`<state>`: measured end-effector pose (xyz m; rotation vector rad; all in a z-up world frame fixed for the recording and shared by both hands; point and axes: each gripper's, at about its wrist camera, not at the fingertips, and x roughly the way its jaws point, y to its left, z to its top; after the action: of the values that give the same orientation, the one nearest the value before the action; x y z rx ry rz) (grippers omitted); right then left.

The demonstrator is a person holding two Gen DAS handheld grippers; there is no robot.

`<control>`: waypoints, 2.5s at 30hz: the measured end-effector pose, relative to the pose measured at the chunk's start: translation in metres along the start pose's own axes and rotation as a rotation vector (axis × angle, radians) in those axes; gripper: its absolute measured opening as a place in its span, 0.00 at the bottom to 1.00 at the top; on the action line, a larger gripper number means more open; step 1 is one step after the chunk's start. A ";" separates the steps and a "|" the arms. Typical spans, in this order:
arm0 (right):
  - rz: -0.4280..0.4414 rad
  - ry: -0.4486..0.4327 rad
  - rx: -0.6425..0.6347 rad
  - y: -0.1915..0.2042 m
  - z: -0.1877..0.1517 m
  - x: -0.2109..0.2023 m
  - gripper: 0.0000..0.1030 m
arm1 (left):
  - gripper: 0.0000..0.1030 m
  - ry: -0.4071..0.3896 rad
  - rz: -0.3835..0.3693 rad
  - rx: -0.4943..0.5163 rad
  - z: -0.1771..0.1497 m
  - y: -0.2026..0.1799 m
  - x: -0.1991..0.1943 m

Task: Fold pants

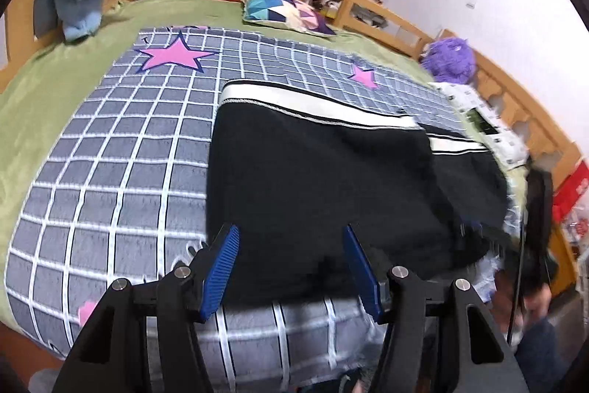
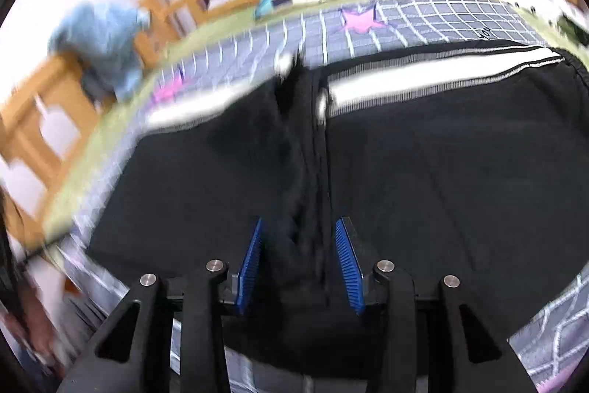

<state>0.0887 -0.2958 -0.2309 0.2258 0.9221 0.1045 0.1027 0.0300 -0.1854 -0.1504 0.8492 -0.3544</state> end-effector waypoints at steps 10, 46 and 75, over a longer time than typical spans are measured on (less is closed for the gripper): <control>0.003 -0.054 -0.146 0.009 0.012 -0.035 0.54 | 0.57 0.073 0.019 0.103 -0.015 -0.009 0.020; -0.078 -0.029 -0.266 0.023 -0.011 0.004 0.41 | 0.58 0.050 0.081 0.158 -0.006 -0.023 0.049; -0.335 -0.199 0.341 -0.209 0.009 -0.099 0.70 | 0.60 0.050 0.081 -0.206 0.025 0.032 0.036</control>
<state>0.0348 -0.5186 -0.1978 0.3860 0.7637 -0.3819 0.1515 0.0465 -0.2029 -0.2988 0.9375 -0.1942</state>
